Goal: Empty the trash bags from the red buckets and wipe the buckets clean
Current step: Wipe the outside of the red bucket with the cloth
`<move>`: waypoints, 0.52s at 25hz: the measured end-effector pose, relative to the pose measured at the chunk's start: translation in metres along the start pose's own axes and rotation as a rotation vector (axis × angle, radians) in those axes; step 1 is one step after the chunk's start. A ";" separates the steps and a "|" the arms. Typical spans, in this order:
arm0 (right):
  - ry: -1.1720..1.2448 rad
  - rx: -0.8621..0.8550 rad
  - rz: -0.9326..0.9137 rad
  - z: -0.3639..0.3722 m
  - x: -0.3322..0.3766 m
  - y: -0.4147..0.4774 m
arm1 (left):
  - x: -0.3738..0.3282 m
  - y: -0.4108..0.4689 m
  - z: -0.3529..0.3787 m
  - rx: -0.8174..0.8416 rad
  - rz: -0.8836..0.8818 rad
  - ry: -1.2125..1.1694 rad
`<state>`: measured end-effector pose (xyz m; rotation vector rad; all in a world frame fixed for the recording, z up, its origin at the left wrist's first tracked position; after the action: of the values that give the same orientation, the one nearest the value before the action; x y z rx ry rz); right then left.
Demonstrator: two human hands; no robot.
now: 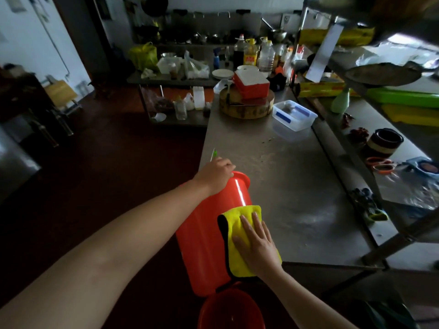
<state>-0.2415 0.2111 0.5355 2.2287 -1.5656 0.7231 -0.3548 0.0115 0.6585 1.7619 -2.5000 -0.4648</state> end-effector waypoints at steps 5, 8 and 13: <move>-0.021 0.035 0.017 -0.002 0.001 0.002 | -0.003 0.047 0.041 0.250 -0.158 0.075; -0.016 0.048 0.029 -0.003 -0.004 0.003 | 0.006 0.055 0.053 0.308 -0.308 0.047; -0.002 0.097 0.034 -0.009 -0.011 0.009 | -0.001 0.055 0.054 0.226 -0.368 -0.093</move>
<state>-0.2551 0.2212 0.5364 2.2764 -1.6049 0.8230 -0.4158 0.0409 0.6215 2.3549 -2.3680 -0.2917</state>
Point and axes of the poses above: each hand's wrist, its own y-axis towards the middle knuckle, its own z-axis out of the palm, x = y × z, the point moved 5 cm from there along y, towards the middle knuckle, and after that the axes turned 3 degrees about z, right-handed, at the moved point
